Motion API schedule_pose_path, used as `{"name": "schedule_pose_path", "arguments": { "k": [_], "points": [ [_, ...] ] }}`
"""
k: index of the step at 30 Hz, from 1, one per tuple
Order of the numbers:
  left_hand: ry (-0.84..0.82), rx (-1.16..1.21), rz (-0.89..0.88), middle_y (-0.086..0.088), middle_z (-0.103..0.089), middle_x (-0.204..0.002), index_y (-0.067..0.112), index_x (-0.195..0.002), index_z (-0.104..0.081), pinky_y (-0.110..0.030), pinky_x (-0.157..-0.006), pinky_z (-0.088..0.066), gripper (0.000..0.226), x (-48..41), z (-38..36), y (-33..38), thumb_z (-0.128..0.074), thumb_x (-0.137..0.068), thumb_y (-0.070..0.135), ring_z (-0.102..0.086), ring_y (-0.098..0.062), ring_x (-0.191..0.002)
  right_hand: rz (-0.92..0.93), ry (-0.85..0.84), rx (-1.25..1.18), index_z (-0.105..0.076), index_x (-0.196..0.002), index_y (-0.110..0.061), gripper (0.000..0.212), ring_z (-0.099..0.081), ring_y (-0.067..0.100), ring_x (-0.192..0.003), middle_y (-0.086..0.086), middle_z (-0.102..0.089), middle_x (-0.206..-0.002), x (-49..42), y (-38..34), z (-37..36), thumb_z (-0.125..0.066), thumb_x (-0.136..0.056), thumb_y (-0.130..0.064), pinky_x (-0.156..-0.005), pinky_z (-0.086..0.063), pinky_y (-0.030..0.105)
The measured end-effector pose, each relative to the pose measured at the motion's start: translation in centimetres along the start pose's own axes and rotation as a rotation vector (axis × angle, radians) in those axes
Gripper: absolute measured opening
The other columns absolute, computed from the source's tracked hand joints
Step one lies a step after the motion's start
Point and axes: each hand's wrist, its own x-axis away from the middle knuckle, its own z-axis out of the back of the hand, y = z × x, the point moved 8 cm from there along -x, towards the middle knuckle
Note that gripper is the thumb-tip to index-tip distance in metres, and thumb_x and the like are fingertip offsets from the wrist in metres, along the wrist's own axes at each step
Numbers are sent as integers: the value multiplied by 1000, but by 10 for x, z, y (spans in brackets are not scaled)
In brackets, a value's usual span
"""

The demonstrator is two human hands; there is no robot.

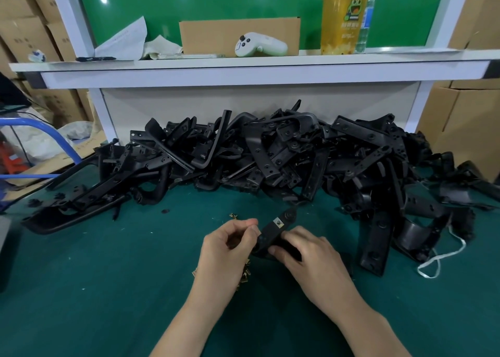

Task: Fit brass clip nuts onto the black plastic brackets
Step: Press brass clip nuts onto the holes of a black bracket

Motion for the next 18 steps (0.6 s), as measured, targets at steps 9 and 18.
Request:
{"name": "schedule_pose_path", "arguments": {
  "k": [9,18],
  "points": [
    [12,-44,-10,21,-74,-85,29,-96,-75,-2,-69,-44,12,3,-1,0,-68,-95,19,-67,5,-81,-1,13,-5,-69,-108,-36,32,-42,6,-80,-23,-56,-105,0,0,1,-50,-95,-57,-73,-29,22],
    [7,-77,-30,25,-74,-85,33,-96,-74,-1,-69,-44,14,4,-1,2,-68,-95,21,-67,8,-83,-3,15,-18,-69,-111,-37,30,-42,5,-81,-22,-57,-104,0,1,2,-53,-95,-56,-72,-28,23]
  ]
}}
